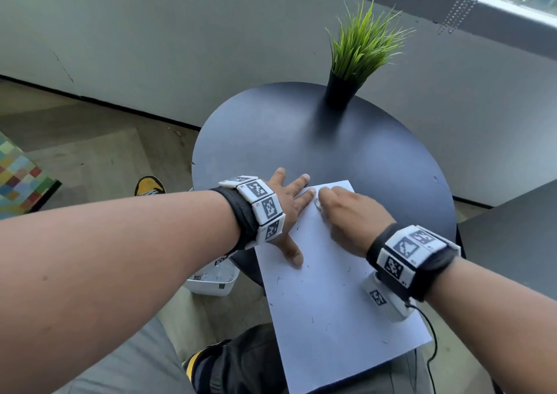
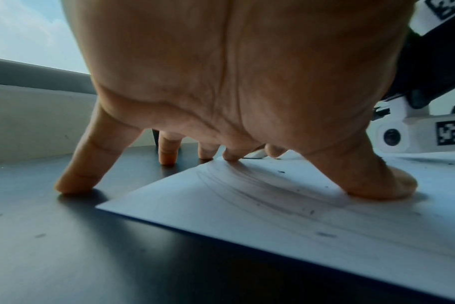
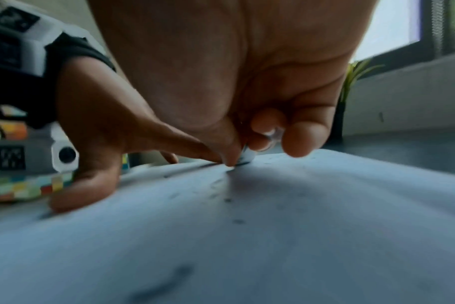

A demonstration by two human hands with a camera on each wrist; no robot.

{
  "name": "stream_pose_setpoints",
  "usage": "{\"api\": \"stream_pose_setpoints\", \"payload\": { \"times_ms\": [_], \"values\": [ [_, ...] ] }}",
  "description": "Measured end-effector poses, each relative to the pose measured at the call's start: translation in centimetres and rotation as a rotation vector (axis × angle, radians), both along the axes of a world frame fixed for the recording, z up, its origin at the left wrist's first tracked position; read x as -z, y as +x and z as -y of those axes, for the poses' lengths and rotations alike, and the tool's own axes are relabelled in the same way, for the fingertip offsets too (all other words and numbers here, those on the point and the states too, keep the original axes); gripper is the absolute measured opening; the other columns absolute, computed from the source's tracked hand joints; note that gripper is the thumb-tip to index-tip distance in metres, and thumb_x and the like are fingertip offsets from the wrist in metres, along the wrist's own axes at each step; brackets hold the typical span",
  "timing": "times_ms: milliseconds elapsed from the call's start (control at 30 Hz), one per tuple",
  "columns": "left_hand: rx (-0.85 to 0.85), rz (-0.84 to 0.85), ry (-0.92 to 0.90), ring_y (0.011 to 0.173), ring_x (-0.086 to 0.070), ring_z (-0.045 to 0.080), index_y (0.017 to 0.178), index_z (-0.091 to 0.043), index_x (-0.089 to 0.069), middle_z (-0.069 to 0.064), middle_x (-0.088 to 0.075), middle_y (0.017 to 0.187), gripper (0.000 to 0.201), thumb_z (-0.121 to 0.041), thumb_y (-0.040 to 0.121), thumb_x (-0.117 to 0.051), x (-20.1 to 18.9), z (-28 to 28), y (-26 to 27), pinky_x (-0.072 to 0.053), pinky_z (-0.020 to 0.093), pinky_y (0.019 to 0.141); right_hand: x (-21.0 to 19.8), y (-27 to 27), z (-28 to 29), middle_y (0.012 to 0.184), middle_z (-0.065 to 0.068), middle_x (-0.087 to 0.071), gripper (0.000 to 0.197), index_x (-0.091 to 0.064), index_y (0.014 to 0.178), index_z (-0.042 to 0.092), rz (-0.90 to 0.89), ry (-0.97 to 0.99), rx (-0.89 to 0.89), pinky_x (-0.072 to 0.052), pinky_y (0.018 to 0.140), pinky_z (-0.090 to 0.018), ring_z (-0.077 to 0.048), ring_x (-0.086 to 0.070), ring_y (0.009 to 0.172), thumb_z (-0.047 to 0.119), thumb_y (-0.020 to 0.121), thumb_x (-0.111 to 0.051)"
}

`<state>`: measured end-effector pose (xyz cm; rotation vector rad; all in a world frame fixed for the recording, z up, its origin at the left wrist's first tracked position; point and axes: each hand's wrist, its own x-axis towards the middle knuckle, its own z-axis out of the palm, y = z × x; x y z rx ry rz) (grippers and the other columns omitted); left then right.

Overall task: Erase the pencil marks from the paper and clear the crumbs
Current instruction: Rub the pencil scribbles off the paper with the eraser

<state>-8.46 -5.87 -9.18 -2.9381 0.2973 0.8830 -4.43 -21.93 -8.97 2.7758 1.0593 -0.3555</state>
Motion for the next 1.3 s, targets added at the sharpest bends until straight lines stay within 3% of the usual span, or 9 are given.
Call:
{"api": "stream_pose_setpoints", "payload": {
  "times_ms": [133, 300, 367, 467, 667, 800, 967, 1133, 1300],
  "values": [
    [-0.007, -0.017, -0.014, 0.150, 0.010, 0.039, 0.157, -0.027, 0.016, -0.009, 0.022, 0.164, 0.141, -0.088, 0.058, -0.064, 0.1, -0.2, -0.2, -0.031, 0.071, 0.102, 0.1, -3.9, -0.3, 0.108, -0.007, -0.053, 0.024, -0.043, 0.115, 0.014, -0.096, -0.035, -0.170, -0.033, 0.066, -0.035, -0.032, -0.057, 0.097, 0.014, 0.091, -0.042],
    [0.001, -0.004, 0.013, 0.150, 0.008, 0.039, 0.157, -0.026, 0.015, -0.007, 0.019, 0.165, 0.138, -0.087, 0.062, -0.063, -0.1, 0.1, -0.1, -0.032, 0.067, 0.104, 0.2, 0.8, 0.3, 0.088, -0.002, -0.045, 0.008, -0.033, 0.090, 0.020, -0.018, 0.066, 0.038, -0.046, 0.066, -0.038, -0.033, -0.060, 0.090, 0.019, 0.097, -0.037],
    [-0.002, -0.009, 0.010, 0.149, 0.007, 0.039, 0.157, -0.026, 0.014, -0.007, 0.019, 0.165, 0.139, -0.087, 0.060, -0.064, 0.0, 0.0, -0.1, -0.032, 0.068, 0.103, 0.1, 0.3, 0.2, 0.094, -0.004, -0.050, 0.002, -0.037, 0.095, 0.019, -0.013, 0.041, -0.006, -0.043, 0.066, -0.037, -0.032, -0.059, 0.093, 0.016, 0.096, -0.037],
    [-0.002, -0.010, -0.008, 0.150, 0.010, 0.040, 0.157, -0.026, 0.015, -0.008, 0.020, 0.164, 0.141, -0.089, 0.058, -0.063, 0.2, -0.3, -0.1, -0.029, 0.071, 0.103, 0.2, -3.4, 0.0, 0.103, -0.006, -0.053, 0.019, -0.043, 0.110, 0.015, -0.090, -0.024, -0.158, -0.039, 0.065, -0.038, -0.030, -0.059, 0.094, 0.015, 0.092, -0.041],
    [-0.004, -0.003, 0.009, 0.150, 0.008, 0.038, 0.157, -0.026, 0.013, -0.007, 0.019, 0.165, 0.137, -0.087, 0.062, -0.064, -0.2, 0.1, -0.2, -0.031, 0.067, 0.104, 0.7, 1.7, 0.2, 0.093, -0.006, -0.054, 0.012, -0.034, 0.085, 0.018, 0.010, 0.084, 0.107, -0.038, 0.063, -0.036, -0.035, -0.059, 0.085, 0.022, 0.096, -0.036],
    [-0.004, -0.010, -0.006, 0.150, 0.010, 0.039, 0.157, -0.026, 0.015, -0.007, 0.021, 0.164, 0.139, -0.088, 0.060, -0.064, 0.1, -0.2, -0.2, -0.028, 0.070, 0.105, 1.0, -3.3, -0.4, 0.101, -0.005, -0.057, 0.008, -0.040, 0.101, 0.020, -0.097, 0.010, -0.123, -0.034, 0.065, -0.032, -0.029, -0.059, 0.093, 0.021, 0.094, -0.043],
    [0.013, 0.003, 0.033, 0.149, 0.005, 0.040, 0.157, -0.025, 0.015, -0.005, 0.019, 0.165, 0.136, -0.089, 0.063, -0.060, -0.2, 0.3, -0.2, -0.033, 0.065, 0.104, 1.0, 2.3, 0.8, 0.088, -0.005, -0.052, 0.019, -0.033, 0.083, 0.017, -0.013, 0.106, 0.188, -0.040, 0.066, -0.036, -0.033, -0.056, 0.086, 0.027, 0.099, -0.035],
    [0.003, -0.004, 0.002, 0.150, 0.009, 0.039, 0.157, -0.026, 0.014, -0.006, 0.019, 0.165, 0.138, -0.088, 0.061, -0.063, 0.0, -0.1, -0.1, -0.030, 0.068, 0.104, 1.2, -2.0, 0.0, 0.096, -0.003, -0.056, 0.004, -0.037, 0.095, 0.024, -0.055, 0.040, -0.033, -0.033, 0.063, -0.032, -0.030, -0.060, 0.090, 0.027, 0.097, -0.037],
    [0.010, -0.002, 0.022, 0.149, 0.008, 0.039, 0.157, -0.026, 0.015, -0.006, 0.020, 0.165, 0.138, -0.088, 0.062, -0.062, -0.1, 0.1, -0.1, -0.032, 0.066, 0.104, 0.9, 3.9, 0.6, 0.095, -0.014, -0.061, 0.018, -0.033, 0.081, 0.016, -0.010, 0.128, 0.252, -0.040, 0.065, -0.037, -0.035, -0.052, 0.080, 0.026, 0.096, -0.036]
  ]
}}
